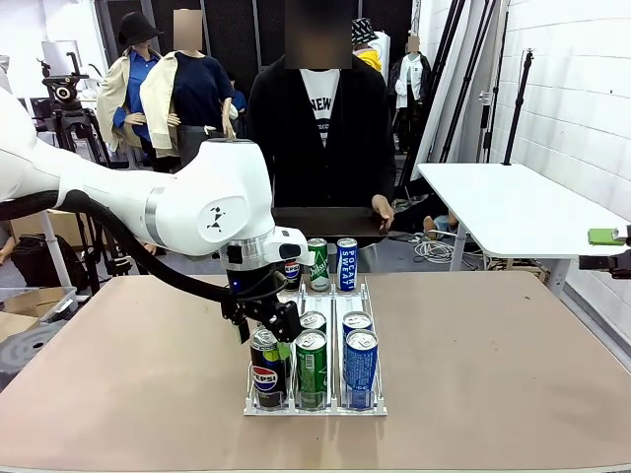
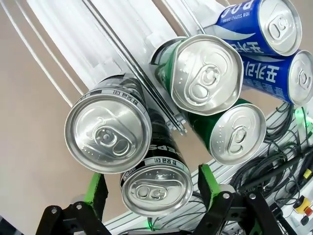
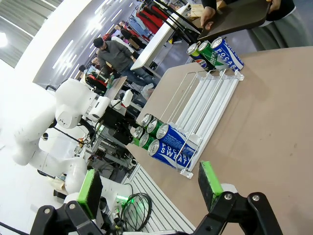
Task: Retrieve and hand over the desired beverage to the person.
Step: Pick up a can of the same type that the person held from the Automatic Can Dispenser.
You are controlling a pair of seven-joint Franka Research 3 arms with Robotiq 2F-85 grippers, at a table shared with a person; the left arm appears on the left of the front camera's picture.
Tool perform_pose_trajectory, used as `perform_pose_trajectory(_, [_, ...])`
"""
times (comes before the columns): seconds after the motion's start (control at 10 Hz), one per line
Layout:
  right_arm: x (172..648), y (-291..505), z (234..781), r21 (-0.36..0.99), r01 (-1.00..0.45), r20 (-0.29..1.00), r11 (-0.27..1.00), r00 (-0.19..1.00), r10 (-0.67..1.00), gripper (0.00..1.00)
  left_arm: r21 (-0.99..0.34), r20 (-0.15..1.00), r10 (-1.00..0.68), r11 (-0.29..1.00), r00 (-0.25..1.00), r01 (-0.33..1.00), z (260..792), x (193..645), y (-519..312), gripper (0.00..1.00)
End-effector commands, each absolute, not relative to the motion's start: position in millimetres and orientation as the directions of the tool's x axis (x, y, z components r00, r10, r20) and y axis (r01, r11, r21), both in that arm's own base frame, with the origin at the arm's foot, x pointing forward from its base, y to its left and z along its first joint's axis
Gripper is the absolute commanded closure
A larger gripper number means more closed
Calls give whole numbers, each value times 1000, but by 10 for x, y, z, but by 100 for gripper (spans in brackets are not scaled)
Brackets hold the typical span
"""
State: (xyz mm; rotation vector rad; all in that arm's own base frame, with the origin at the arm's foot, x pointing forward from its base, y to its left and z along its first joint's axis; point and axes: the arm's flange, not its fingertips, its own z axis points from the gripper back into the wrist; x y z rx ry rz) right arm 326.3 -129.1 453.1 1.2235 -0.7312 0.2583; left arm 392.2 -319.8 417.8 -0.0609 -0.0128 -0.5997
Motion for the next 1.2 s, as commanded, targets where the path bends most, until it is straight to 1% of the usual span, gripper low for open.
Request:
perform_pose_trajectory(0.0, [3293, -1278, 4528, 751, -572, 650, 329, 729, -215, 0, -50, 56, -596, 800, 801, 599, 4128, 3900, -3199, 15])
perform_pose_trajectory(0.1, [3293, -1278, 4528, 751, -572, 650, 329, 729, -215, 0, -50, 57, -604, 793, 795, 607, 4128, 3903, -3202, 27])
perform_pose_trajectory(0.2, [3293, -1278, 4528, 751, -572, 650, 329, 729, -215, 0, -51, 60, -602, 795, 796, 605, 4128, 3896, -3202, 45])
perform_pose_trajectory(0.4, [3293, -1278, 4528, 751, -572, 650, 329, 729, -215, 0, -56, 59, -608, 790, 791, 611, 4124, 3890, -3205, 83])
perform_pose_trajectory(0.5, [3293, -1278, 4528, 751, -572, 650, 329, 729, -215, 0, -61, 62, -610, 788, 790, 613, 4124, 3891, -3205, 100])
perform_pose_trajectory(0.7, [3293, -1278, 4528, 751, -572, 650, 329, 729, -215, 0, -68, 81, -612, 784, 787, 617, 4134, 3886, -3197, 100])
perform_pose_trajectory(0.8, [3293, -1278, 4528, 751, -572, 650, 329, 729, -215, 0, -52, 46, -597, 799, 801, 599, 4169, 3923, -3212, 100])
perform_pose_trajectory(1.1, [3293, -1278, 4528, 751, -572, 650, 329, 729, -215, 0, -52, 46, -597, 799, 801, 599, 4169, 3923, -3212, 100])
